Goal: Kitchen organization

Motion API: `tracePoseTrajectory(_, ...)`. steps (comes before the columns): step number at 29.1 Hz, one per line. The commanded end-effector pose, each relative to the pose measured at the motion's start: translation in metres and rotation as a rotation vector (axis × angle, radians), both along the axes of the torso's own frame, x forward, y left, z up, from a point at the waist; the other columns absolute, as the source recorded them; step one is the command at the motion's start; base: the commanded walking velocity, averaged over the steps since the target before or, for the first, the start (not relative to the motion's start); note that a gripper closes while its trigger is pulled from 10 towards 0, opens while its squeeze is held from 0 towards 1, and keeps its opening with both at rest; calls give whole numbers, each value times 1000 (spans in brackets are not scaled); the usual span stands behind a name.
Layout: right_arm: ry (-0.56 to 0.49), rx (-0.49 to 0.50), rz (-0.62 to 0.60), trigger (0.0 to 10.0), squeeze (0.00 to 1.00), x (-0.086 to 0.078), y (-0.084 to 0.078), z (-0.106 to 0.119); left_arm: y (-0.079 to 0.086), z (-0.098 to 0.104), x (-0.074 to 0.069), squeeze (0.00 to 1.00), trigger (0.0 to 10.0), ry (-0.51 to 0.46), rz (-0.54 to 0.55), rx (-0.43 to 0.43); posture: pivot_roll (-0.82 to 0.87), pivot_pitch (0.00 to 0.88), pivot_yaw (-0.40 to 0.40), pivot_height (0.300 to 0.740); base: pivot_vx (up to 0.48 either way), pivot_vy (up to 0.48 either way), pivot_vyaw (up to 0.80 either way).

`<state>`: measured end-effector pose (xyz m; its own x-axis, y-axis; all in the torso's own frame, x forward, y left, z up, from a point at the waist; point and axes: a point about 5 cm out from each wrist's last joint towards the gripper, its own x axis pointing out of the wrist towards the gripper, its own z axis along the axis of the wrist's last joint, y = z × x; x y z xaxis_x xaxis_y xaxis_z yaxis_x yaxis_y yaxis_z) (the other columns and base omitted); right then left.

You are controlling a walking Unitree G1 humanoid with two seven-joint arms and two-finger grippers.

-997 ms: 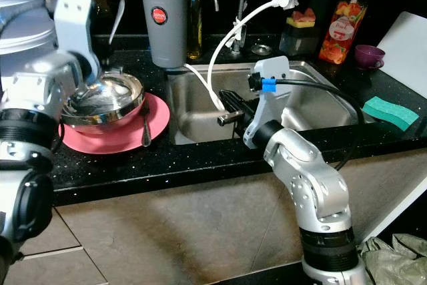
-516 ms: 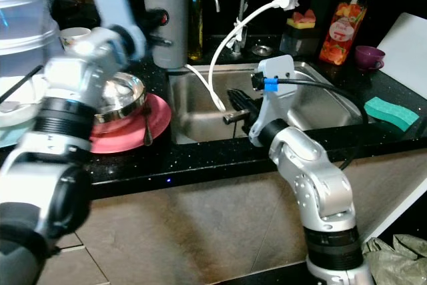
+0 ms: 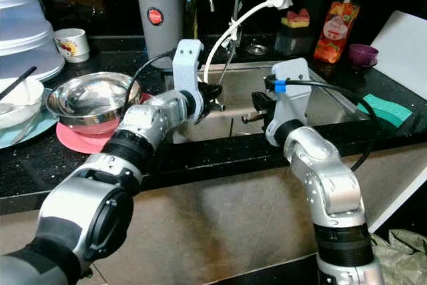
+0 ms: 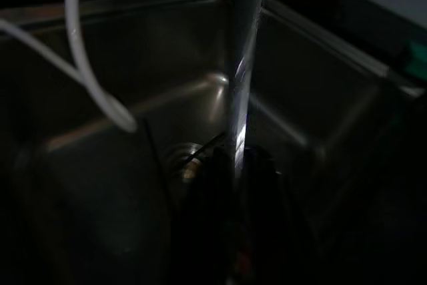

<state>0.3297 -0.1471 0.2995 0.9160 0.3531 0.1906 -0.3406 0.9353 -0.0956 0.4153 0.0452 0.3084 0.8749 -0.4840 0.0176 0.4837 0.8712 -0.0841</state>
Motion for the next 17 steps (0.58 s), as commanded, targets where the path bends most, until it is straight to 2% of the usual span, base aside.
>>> tracePoseTrajectory(1, 11, 2, 19, 10000, 0, -3, 2, -3, -3, -6, 0, 992, 10000, 7, -3, 15, 14, 138, -49, 740, 0, 0, 0)
tracePoseTrajectory(5, 27, 12, 79, 10000, 0, -5, 10, -7, -3, -10, 1, 1000, 10000, 1, 11, 12, 11, 139, -47, 740, 0, 0, 0)
tracePoseTrajectory(9, 26, 18, 88, 10000, 0, -5, 10, -6, -4, -4, 0, 1000, 10000, -40, -2, -11, 10, 143, -47, 740, 0, 0, 0)
tracePoseTrajectory(13, 21, 25, 93, 10000, 0, -6, 10, -5, -3, 3, 1, 1000, 10000, -70, 8, 2, 10, 145, -46, 740, 0, 0, 0)
tracePoseTrajectory(14, 17, 27, 97, 10000, 0, -7, 10, -4, -1, 6, 1, 439, 10000, -89, 27, 53, 12, 150, -45, 740, 0, 0, 0)
tracePoseTrajectory(15, 16, 28, 100, 10000, 0, -8, 11, -4, 1, 7, 1, 388, 10000, -91, 39, 90, 14, 153, -45, 740, 0, 0, 0)
tracePoseTrajectory(16, 16, 28, 100, 10000, 0, -8, 11, -4, 1, 7, 1, 388, 10000, -91, 39, 90, 14, 153, -45, 740, 0, 0, 0)
tracePoseTrajectory(17, 14, 30, 104, 10000, 0, -8, 11, -3, 3, 9, 1, 212, 10000, -108, 48, 132, 15, 154, -44, 740, 0, 0, 0)
